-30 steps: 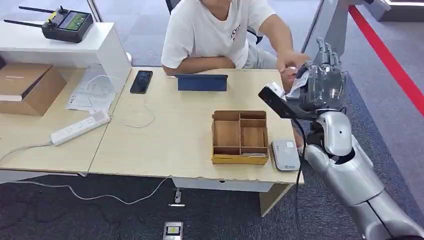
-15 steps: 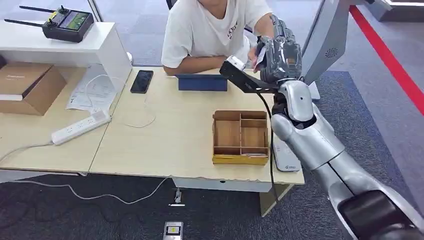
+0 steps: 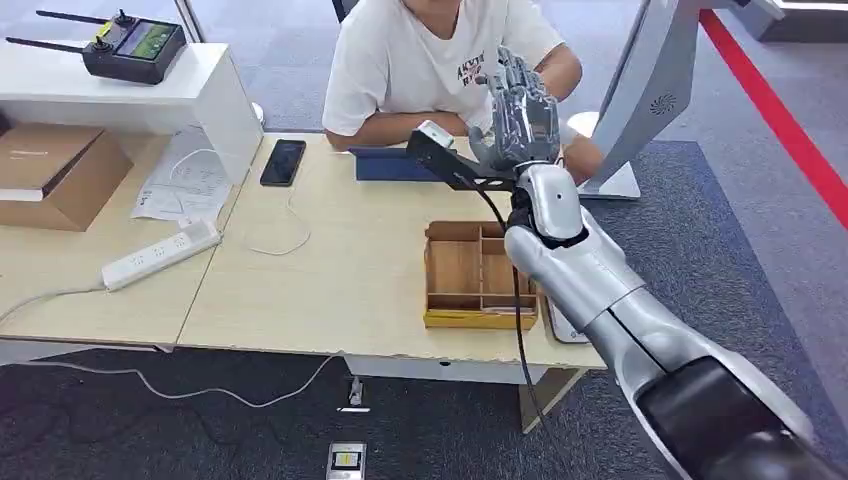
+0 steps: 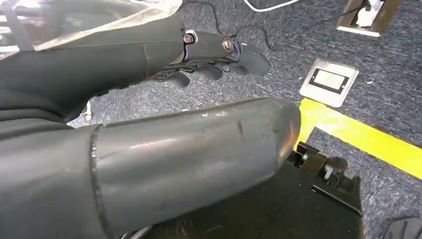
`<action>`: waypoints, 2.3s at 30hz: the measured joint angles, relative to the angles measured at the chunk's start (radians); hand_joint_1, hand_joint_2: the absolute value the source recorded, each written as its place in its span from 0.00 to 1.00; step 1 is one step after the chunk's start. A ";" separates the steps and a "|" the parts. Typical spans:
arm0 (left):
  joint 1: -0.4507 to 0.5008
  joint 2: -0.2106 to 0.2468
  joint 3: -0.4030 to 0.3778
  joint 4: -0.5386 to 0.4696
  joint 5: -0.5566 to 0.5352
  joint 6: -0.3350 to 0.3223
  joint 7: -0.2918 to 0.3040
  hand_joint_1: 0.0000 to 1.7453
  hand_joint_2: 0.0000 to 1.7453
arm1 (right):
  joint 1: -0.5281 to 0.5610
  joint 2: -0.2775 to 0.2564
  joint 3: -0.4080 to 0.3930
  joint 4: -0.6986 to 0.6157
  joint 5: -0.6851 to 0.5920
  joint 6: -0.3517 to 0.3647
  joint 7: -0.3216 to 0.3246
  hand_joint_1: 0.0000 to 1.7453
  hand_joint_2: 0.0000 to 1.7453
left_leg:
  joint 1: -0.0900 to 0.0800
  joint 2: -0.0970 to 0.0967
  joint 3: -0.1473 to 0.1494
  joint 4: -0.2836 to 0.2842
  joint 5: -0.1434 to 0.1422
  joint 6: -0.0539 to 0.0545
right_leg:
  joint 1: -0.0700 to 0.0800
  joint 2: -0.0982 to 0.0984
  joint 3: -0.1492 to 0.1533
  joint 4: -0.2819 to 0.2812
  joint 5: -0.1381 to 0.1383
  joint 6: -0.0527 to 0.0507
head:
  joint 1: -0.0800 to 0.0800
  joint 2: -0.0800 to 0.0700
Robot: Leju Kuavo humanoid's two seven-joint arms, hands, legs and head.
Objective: Pass the card to the sensor for recognition and then transmit it.
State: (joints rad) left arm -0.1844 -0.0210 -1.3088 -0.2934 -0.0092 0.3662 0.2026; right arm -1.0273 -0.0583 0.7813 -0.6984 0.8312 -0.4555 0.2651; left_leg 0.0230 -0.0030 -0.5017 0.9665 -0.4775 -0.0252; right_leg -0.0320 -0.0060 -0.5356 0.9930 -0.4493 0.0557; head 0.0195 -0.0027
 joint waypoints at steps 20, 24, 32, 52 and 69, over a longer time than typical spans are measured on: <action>0.043 0.006 0.060 0.004 0.043 0.048 -0.024 0.00 0.00 | 0.256 -0.103 -0.031 -0.396 -0.932 0.209 -0.175 0.00 1.00 | 0.000 0.000 0.002 0.001 -0.001 0.000 | 0.000 0.000 0.000 -0.001 0.000 0.000 | 0.000 0.000; 0.051 0.010 0.068 0.004 0.056 0.056 -0.025 0.00 0.00 | 0.385 -0.175 -0.053 -0.576 -0.973 0.221 -0.186 0.00 1.00 | 0.000 0.001 0.002 0.001 -0.001 0.001 | 0.000 0.001 0.000 -0.001 0.000 0.000 | 0.000 0.000; 0.058 0.011 0.085 0.010 0.053 0.064 -0.018 0.00 0.00 | 0.611 -0.285 -0.144 -0.812 -0.950 0.282 -0.203 0.00 1.00 | 0.000 0.001 0.002 0.001 -0.001 0.001 | 0.000 0.001 0.001 -0.001 0.000 0.000 | 0.000 0.000; 0.033 0.001 0.088 0.010 -0.002 0.040 0.032 0.00 0.00 | 0.743 -0.282 -0.103 -0.802 0.033 0.331 0.129 0.00 1.00 | 0.000 0.001 0.001 0.000 -0.001 0.001 | 0.000 0.001 0.001 -0.001 0.000 0.000 | 0.000 0.000; 0.033 0.001 0.090 0.010 -0.002 0.034 0.027 0.00 0.00 | 0.746 -0.209 -0.075 -0.669 0.343 0.362 0.159 0.00 1.00 | 0.000 0.001 0.001 0.000 -0.001 0.001 | 0.000 0.001 0.001 -0.001 0.000 0.000 | 0.000 0.000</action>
State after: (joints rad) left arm -0.1513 -0.0202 -1.2184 -0.2831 -0.0114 0.3998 0.2300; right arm -0.2818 -0.2678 0.7061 -1.3673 1.1738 -0.0938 0.4246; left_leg 0.0229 -0.0024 -0.5003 0.9667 -0.4787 -0.0247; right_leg -0.0322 -0.0052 -0.5346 0.9918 -0.4496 0.0559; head 0.0194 -0.0027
